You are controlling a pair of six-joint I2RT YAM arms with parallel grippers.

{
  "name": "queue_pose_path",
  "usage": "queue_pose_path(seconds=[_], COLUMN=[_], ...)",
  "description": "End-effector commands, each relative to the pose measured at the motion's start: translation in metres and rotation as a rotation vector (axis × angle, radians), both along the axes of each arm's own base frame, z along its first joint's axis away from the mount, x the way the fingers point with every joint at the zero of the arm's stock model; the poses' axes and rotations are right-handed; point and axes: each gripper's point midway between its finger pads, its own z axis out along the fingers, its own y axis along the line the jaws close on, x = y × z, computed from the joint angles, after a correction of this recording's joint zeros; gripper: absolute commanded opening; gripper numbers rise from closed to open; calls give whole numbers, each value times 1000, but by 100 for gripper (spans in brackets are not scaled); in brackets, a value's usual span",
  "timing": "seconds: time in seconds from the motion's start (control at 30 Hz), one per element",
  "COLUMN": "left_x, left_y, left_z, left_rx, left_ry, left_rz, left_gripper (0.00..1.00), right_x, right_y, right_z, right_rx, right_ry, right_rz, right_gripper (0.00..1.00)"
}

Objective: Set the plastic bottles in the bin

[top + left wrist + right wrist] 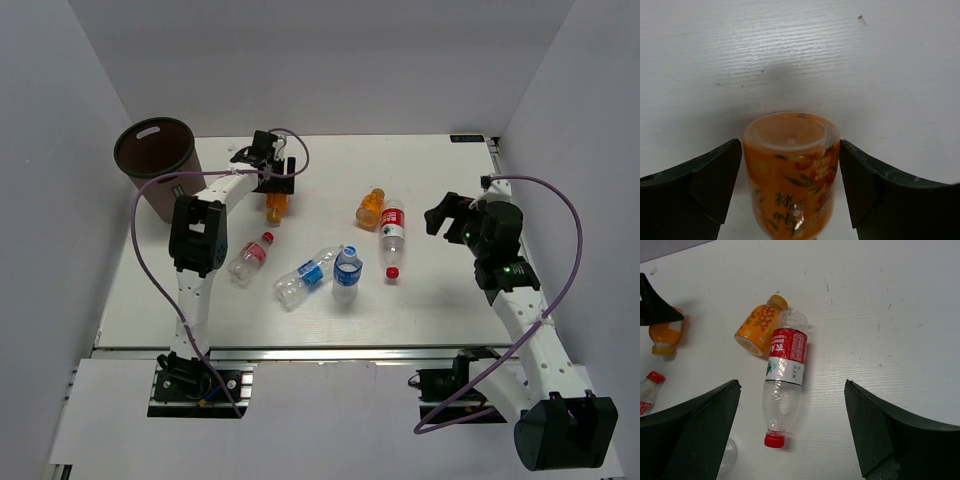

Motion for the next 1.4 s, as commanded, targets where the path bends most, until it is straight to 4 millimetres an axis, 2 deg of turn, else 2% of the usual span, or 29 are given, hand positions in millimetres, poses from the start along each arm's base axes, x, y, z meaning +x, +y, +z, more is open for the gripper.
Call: queue_pose_path(seconds=[0.0, 0.03, 0.13, 0.17, 0.2, 0.27, 0.3, 0.33, 0.37, 0.4, 0.47, 0.5, 0.53, 0.57, 0.63, 0.67, 0.7, 0.77, 0.8, 0.9, 0.93, 1.0, 1.2, 1.23, 1.3, 1.37], left_x=[0, 1, 3, 0, 8, 15, 21, 24, 28, 28, 29, 27, 17, 10, -3, -19, -25, -46, -54, -73, -74, -74, -48, -42, -37, -29], left_y=[-1, 0, -1, -1, -3, -2, -1, 3, 3, 14, 29, 43, 67, 81, 117, 135, 169, 209, 240, 290, 297, 311, 323, 328, 331, 331], left_z=[-5, -6, 2, 7, 32, 63, 87, 120, 143, 185, 232, 255, 294, 312, 340, 364, 373, 393, 397, 398, 398, 384, 361, 354, 352, 342], left_rx=[29, 29, 26, 28, 13, 9, 4, 2, -7, 1, 16, 31, 56, 59, 52, 29, 13, -1, 20, 110, 137, 188, 168, 176, 179, 183], left_ry=[34, 37, 27, 36, -12, -81, -135, -204, -266, -355, -476, -530, -630, -676, -744, -798, -821, -870, -885, -897, -904, -885, -895, -895, -885, -861], left_rz=[-10, -5, -2, -3, -3, 5, 12, 29, 39, 82, 157, 211, 313, 369, 472, 520, 595, 690, 759, 889, 906, 959, 993, 1017, 1031, 1025], left_gripper=[87, 84, 50, 33, 20, 19, 20, 20, 20, 20, 20, 21, 25, 31, 31, 31, 31, 29, 29, 29, 29, 34, 35, 36, 46, 44], right_x=[9, 9, 9, 9, 9, 10, 10, 10, 11, 11, 11, 10, 10, 10, 10, 9, 9, 8, 8, 9, 10, 10, 10, 10, 10, 9], right_y=[-6, -6, -6, -6, -6, -6, -6, -5, -4, -2, 1, 2, 3, 4, 2, 1, 1, -1, -1, -2, -2, -2, -4, -5, -5, -6], right_z=[22, 22, 20, 20, 19, 18, 16, 16, 16, 15, 16, 16, 16, 17, 16, 16, 15, 15, 15, 15, 14, 13, 11, 10, 9, 6], right_rx=[-21, -19, -17, -18, -19, -16, -15, -13, -11, -5, 3, 4, 5, 7, 5, 1, 1, -3, -4, -2, -1, 0, -14, -16, -24, -26], right_ry=[-59, -60, -52, -52, -52, -53, -48, -48, -45, -42, -43, -41, -43, -44, -41, -40, -39, -39, -39, -45, -43, -38, -28, -29, -29, -18], right_rz=[-29, -30, -26, -29, -30, -31, -32, -27, -18, -14, 4, 9, 13, 16, 10, 5, 4, -3, -6, -12, -13, -12, -23, -24, -23, -27], right_gripper=[89, 89, 89, 89, 89, 89, 89, 89, 89, 89, 89, 89, 89, 89, 89, 89, 89, 89, 89, 89, 89, 89, 89, 89, 90, 89])
